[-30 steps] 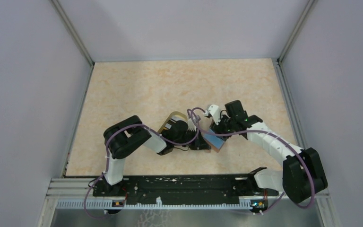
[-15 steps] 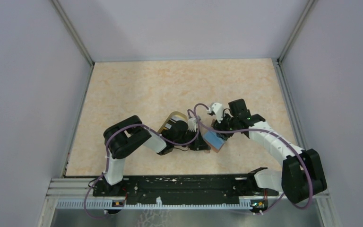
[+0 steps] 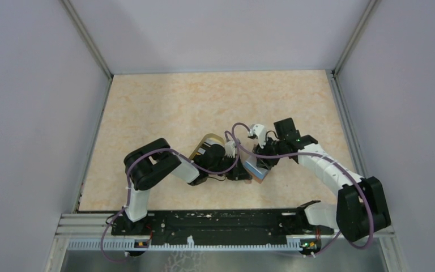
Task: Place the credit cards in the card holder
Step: Open the card holder at the center of the board.
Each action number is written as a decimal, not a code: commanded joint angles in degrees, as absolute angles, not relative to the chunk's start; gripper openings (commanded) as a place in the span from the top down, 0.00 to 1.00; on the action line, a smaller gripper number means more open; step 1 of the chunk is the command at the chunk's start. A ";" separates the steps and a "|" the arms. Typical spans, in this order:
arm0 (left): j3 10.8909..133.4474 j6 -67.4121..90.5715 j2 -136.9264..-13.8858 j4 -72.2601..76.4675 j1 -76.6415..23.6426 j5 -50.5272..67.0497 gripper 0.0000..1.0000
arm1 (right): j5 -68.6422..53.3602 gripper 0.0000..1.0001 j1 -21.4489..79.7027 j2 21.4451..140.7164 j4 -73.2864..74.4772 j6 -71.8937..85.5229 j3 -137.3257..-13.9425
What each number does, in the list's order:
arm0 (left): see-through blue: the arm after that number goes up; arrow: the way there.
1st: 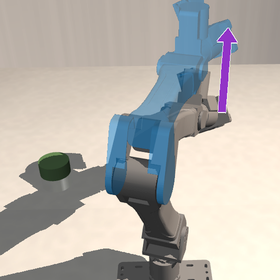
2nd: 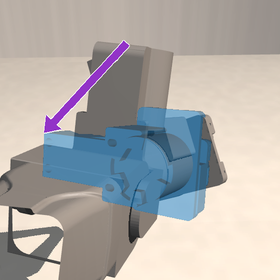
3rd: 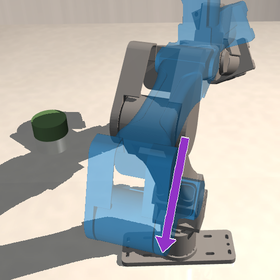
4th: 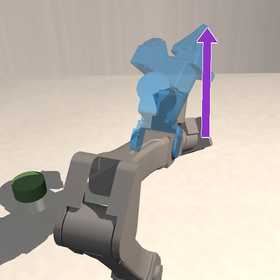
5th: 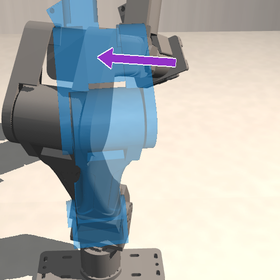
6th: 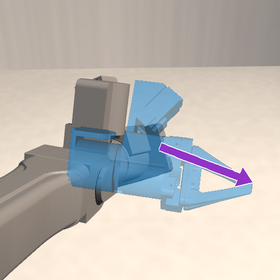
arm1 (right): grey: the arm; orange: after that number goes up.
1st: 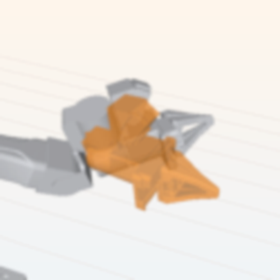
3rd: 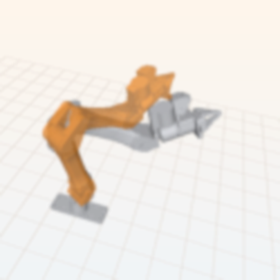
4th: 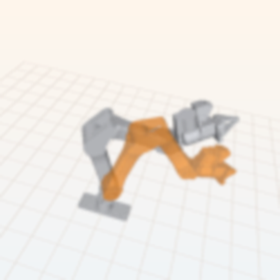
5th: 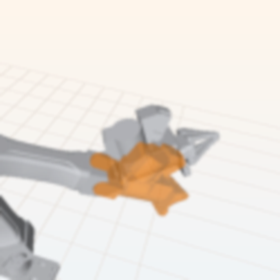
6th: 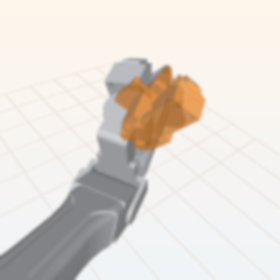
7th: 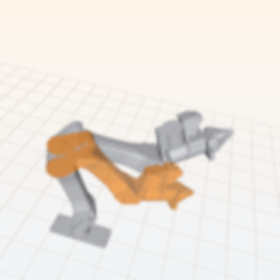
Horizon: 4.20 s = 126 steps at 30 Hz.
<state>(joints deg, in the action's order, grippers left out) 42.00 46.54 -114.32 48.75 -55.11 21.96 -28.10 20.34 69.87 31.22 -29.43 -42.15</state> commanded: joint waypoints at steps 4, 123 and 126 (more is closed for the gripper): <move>42.70 45.26 -115.39 47.48 -54.84 23.75 1.00 | -19.86 0.49 24.38 74.66 28.54 -30.32 -43.64; 39.27 47.12 -104.36 47.32 -48.08 28.43 0.73 | -12.56 0.66 23.87 78.22 24.62 -23.89 -43.93; 38.21 46.96 -103.55 47.09 -48.09 26.95 0.71 | -12.96 0.66 23.73 78.35 24.83 -23.82 -44.03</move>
<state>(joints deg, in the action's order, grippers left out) 39.55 46.46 -104.77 43.88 -48.38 29.45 -10.90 24.27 78.19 24.95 -24.73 -42.02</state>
